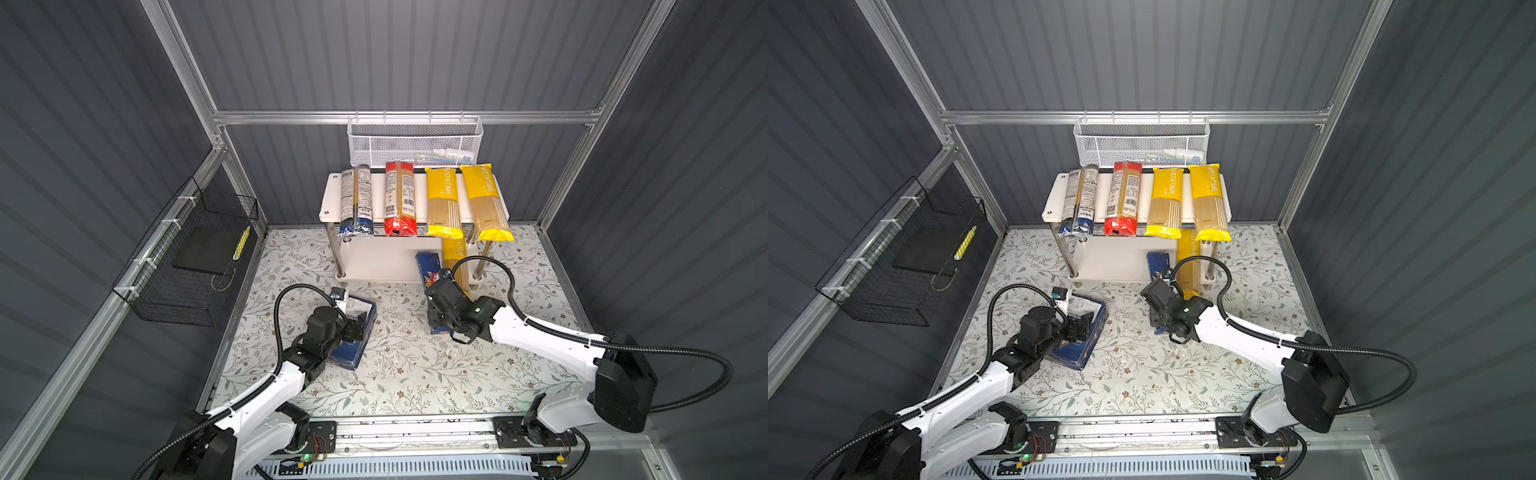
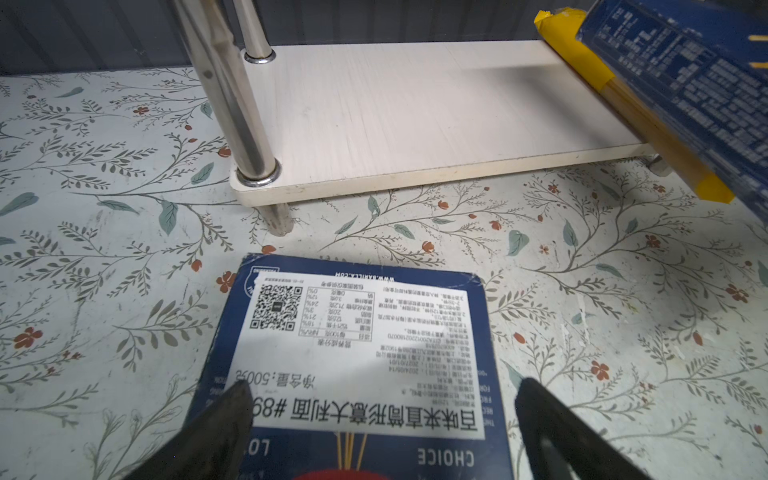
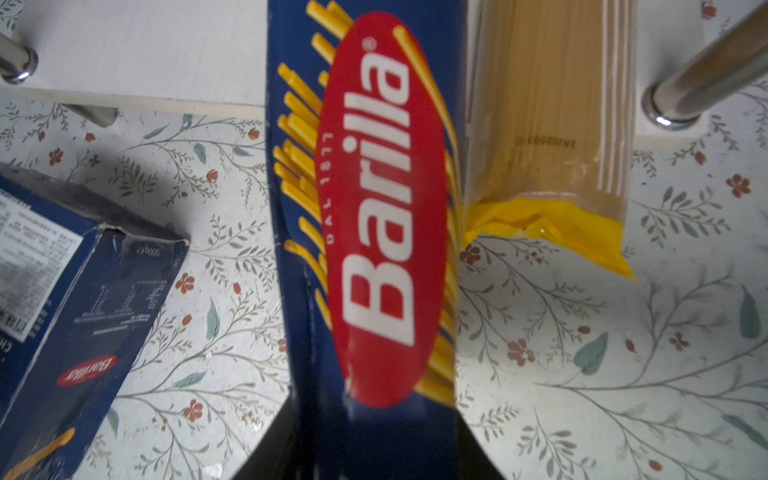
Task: Place and organize the pasta boxes and bags onto the shelf
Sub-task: 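Carry the upright Barilla box toward the shelf's lower tier with the right gripper, then set the Barilla spaghetti box against the lower tier beside the yellow bag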
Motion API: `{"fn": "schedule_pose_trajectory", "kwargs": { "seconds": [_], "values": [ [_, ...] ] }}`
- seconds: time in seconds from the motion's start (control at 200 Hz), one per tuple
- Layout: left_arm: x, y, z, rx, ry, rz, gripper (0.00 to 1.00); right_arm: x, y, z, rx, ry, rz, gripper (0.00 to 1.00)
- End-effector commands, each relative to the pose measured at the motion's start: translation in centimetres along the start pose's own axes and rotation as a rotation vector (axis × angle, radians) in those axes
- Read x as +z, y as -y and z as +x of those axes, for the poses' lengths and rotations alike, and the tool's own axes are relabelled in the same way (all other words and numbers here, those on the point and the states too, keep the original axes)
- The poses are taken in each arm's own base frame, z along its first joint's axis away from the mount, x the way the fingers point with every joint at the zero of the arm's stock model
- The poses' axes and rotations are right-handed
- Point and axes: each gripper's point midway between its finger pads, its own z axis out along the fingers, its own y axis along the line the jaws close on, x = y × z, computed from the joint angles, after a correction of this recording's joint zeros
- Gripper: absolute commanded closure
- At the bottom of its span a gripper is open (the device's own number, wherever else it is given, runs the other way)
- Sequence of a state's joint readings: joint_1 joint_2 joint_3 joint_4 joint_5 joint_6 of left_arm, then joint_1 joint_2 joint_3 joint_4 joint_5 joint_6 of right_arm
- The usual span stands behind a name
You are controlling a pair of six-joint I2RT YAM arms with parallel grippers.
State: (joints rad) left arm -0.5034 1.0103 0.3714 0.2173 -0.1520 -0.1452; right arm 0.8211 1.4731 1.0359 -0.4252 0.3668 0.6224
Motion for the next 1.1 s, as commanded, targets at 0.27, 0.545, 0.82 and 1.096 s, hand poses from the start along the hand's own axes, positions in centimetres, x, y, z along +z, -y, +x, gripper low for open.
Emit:
{"fn": "schedule_pose_trajectory", "kwargs": {
  "seconds": [0.27, 0.545, 0.82, 1.096],
  "values": [
    [-0.1, 0.6, -1.2, 0.009, 0.029, 0.025, 0.01, 0.4, -1.1, -9.2, 0.106, 0.230, -0.068, 0.62],
    [0.0, 0.8, -1.2, 0.008, 0.024, 0.036, 0.01, 2.7, -1.7, -11.2, 0.180, 0.260, -0.118, 0.61],
    [-0.2, 0.8, -1.2, 0.001, 0.032, 0.038, 0.01, 5.2, -1.9, -12.3, 0.191, 0.263, -0.109, 0.59],
    [-0.3, 1.4, -1.3, 0.004, 0.039, 0.073, 0.01, 7.4, -0.6, -12.3, 0.302, 0.246, -0.141, 0.56]
  ]
}}
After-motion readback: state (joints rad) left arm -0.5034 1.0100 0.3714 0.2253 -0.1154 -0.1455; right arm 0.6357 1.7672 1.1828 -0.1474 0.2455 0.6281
